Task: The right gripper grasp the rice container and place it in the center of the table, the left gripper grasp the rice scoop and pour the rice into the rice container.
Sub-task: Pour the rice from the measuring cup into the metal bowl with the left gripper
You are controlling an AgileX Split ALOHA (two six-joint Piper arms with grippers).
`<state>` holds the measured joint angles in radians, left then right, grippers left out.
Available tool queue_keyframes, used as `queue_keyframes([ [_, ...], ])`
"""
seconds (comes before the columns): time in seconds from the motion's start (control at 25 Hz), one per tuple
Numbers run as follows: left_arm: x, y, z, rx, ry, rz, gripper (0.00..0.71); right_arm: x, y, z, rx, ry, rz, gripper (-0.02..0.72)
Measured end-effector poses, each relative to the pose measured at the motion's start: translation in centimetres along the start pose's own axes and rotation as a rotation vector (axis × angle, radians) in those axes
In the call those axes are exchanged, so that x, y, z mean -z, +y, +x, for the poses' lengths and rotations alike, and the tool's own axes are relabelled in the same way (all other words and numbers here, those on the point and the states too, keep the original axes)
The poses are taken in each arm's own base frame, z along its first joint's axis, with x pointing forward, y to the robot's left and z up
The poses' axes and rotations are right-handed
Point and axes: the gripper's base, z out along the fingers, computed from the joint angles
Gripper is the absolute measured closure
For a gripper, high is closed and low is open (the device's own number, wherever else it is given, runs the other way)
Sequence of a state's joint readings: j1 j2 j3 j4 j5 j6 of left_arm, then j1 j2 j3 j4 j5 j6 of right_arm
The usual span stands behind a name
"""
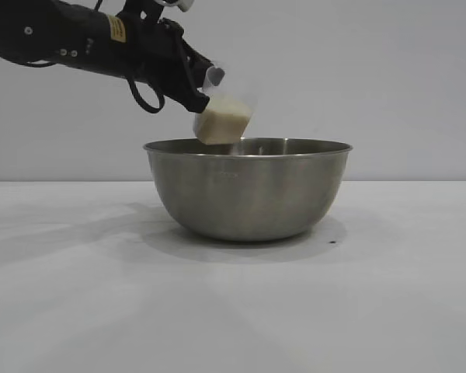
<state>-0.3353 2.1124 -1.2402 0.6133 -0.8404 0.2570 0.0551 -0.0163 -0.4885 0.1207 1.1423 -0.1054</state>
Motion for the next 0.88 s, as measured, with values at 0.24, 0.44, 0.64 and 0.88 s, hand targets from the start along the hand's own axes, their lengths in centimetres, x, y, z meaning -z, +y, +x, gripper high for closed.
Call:
queue_keyframes([
  [0.24,0.2,0.5,-1.2,-0.085,-0.029,0.013,0.710,0.0,0.0,0.0,0.000,0.000,0.000,0.260],
  [0.44,0.3,0.3,-1.2,-0.205,-0.030,0.042,0.710,0.0,0.0,0.0,0.000,0.000,0.000,0.260],
  [0.64,0.3,0.2,-1.2,-0.308,-0.028,0.052,0.710,0.0,0.0,0.0,0.000,0.000,0.000,0.260],
  [0.88,0.3,0.1,-1.2,-0.466,-0.034,0.054,0.710,0.0,0.0,0.0,0.000,0.000,0.000,0.260],
])
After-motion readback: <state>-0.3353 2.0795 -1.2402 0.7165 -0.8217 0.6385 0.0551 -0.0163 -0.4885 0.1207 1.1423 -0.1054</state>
